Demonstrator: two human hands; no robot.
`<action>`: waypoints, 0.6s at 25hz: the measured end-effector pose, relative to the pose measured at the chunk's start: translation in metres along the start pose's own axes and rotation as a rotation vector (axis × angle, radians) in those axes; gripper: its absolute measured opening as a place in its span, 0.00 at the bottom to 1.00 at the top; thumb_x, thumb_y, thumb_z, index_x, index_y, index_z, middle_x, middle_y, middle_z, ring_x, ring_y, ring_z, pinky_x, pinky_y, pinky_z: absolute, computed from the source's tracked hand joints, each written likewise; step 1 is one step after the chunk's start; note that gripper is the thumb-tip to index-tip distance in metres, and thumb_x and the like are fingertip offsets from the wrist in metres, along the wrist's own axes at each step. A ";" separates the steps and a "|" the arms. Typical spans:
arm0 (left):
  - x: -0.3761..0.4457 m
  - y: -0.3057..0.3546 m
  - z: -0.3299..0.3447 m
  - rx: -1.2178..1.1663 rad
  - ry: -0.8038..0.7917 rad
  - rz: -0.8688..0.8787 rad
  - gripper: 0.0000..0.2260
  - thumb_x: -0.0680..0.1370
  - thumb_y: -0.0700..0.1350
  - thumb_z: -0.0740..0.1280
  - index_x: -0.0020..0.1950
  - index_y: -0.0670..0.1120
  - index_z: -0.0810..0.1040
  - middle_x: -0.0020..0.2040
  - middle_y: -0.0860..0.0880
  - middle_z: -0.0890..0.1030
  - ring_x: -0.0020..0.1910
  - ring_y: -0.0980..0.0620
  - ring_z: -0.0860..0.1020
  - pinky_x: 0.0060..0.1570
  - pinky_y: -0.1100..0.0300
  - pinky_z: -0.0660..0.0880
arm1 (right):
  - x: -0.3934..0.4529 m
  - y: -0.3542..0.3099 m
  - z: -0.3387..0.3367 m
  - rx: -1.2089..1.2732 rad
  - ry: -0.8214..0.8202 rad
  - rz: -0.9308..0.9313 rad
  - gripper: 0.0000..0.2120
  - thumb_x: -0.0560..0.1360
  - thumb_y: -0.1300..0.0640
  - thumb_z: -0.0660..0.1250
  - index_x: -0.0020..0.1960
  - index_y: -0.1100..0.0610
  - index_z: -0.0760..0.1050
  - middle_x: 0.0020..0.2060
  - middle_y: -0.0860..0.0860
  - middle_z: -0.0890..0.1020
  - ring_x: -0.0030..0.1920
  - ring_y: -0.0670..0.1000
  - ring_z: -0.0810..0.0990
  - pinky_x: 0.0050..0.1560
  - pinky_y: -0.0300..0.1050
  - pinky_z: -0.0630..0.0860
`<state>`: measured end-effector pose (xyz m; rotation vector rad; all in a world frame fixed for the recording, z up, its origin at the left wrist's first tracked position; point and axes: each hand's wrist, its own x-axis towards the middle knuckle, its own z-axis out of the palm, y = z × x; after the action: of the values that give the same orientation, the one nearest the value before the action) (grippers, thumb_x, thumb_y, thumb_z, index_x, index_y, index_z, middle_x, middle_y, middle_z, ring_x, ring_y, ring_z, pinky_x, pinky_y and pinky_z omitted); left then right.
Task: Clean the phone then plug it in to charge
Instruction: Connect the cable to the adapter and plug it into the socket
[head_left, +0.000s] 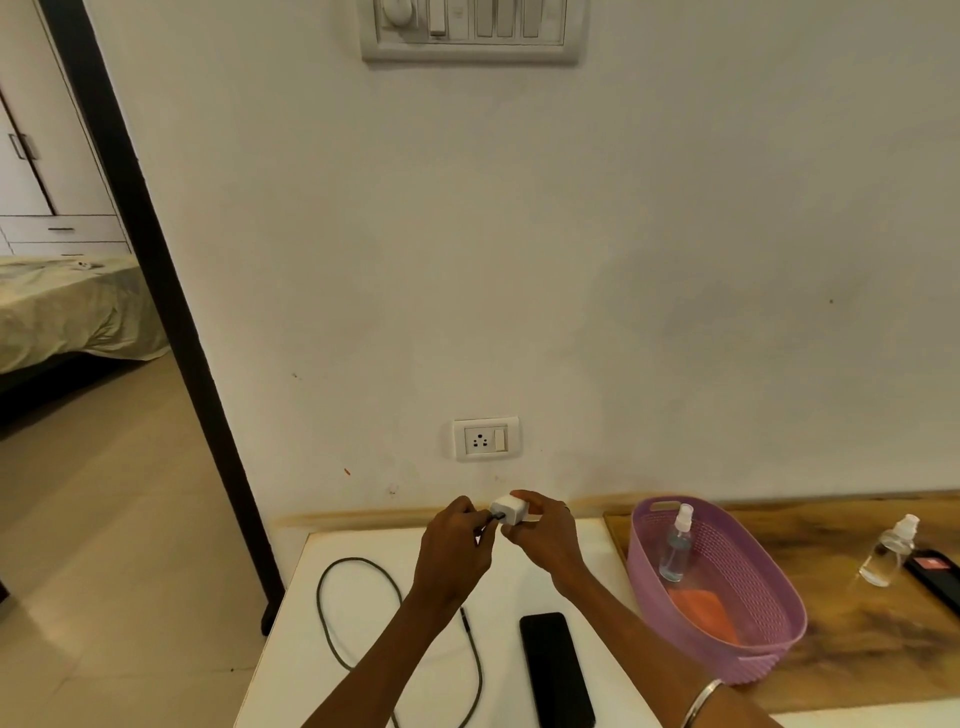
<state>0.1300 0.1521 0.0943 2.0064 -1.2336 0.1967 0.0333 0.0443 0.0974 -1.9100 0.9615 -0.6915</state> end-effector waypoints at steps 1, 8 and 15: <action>-0.001 0.000 0.001 -0.039 0.017 -0.031 0.05 0.77 0.46 0.71 0.48 0.46 0.86 0.38 0.50 0.78 0.33 0.55 0.73 0.34 0.63 0.70 | -0.001 0.000 0.000 0.003 0.016 -0.003 0.24 0.67 0.57 0.77 0.61 0.58 0.77 0.57 0.55 0.82 0.57 0.55 0.79 0.63 0.48 0.74; 0.003 0.014 0.004 -0.474 -0.081 -0.510 0.14 0.77 0.56 0.70 0.42 0.45 0.84 0.37 0.50 0.85 0.28 0.50 0.83 0.29 0.55 0.82 | -0.007 0.010 -0.002 0.075 0.023 -0.013 0.23 0.67 0.60 0.77 0.61 0.57 0.78 0.55 0.54 0.83 0.55 0.54 0.81 0.59 0.43 0.76; 0.022 0.008 0.012 -0.773 -0.109 -0.807 0.14 0.73 0.50 0.76 0.37 0.39 0.83 0.35 0.41 0.85 0.33 0.43 0.86 0.41 0.53 0.85 | -0.003 0.009 -0.003 0.110 -0.041 -0.097 0.24 0.66 0.65 0.77 0.61 0.54 0.78 0.54 0.54 0.80 0.54 0.56 0.81 0.58 0.51 0.80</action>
<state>0.1319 0.1271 0.1008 1.6481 -0.3603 -0.6861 0.0261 0.0422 0.0910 -1.8757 0.7940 -0.7435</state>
